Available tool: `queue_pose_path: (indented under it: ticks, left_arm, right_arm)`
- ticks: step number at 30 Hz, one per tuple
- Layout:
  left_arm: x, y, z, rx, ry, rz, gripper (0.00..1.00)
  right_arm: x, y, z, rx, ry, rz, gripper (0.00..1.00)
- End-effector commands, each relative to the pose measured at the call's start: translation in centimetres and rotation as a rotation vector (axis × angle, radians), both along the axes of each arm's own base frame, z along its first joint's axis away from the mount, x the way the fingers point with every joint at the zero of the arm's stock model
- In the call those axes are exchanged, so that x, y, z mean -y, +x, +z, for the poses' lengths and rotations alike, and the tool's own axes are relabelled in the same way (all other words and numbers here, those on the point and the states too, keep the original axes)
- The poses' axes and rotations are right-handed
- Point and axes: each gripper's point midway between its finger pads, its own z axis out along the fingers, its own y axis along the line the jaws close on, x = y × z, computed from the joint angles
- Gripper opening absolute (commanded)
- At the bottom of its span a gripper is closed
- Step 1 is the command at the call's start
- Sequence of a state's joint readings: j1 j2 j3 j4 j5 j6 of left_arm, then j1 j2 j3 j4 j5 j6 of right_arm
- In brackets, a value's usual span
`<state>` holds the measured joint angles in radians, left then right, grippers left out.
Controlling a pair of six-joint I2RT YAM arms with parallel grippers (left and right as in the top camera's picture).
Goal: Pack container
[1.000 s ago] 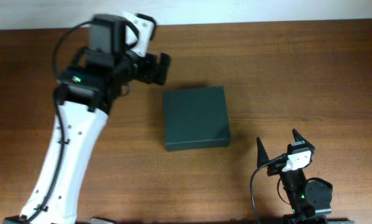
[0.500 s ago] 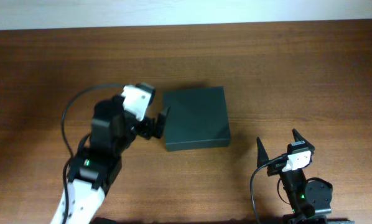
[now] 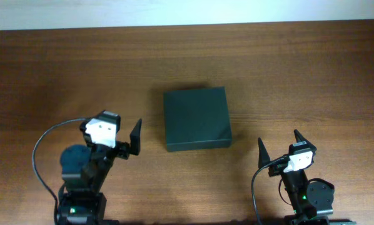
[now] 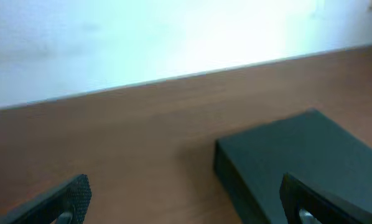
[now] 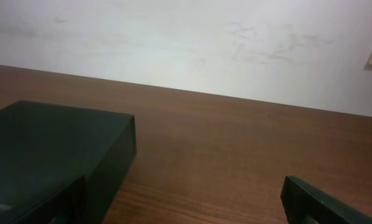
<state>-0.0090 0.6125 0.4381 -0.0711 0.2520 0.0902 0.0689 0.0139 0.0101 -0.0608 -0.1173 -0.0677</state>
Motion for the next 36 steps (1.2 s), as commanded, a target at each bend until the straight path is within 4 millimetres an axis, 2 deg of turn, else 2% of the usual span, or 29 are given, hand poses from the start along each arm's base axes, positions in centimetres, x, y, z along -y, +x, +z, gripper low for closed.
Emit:
queue_pose_path:
  ticks: [1,6,16,36]
  left_arm:
    - [-0.2,-0.9,0.0,0.076,0.007,-0.003,0.99]
    - [-0.2,-1.8,0.1,0.214,-0.014,0.0,0.99]
    - [-0.2,-3.3,0.2,0.302,-0.034,0.002,0.99]
    - [-0.3,-5.8,2.8,0.48,-0.031,0.006,0.99]
  right_arm:
    - [0.1,0.0,-0.2,-0.001,-0.004,-0.005,0.99]
    - [0.1,0.0,-0.2,-0.001,-0.004,-0.005,0.99]
    - [0.1,0.0,-0.2,-0.001,-0.004,-0.005,0.99]
    - [0.1,0.0,-0.2,-0.001,-0.004,-0.005,0.99]
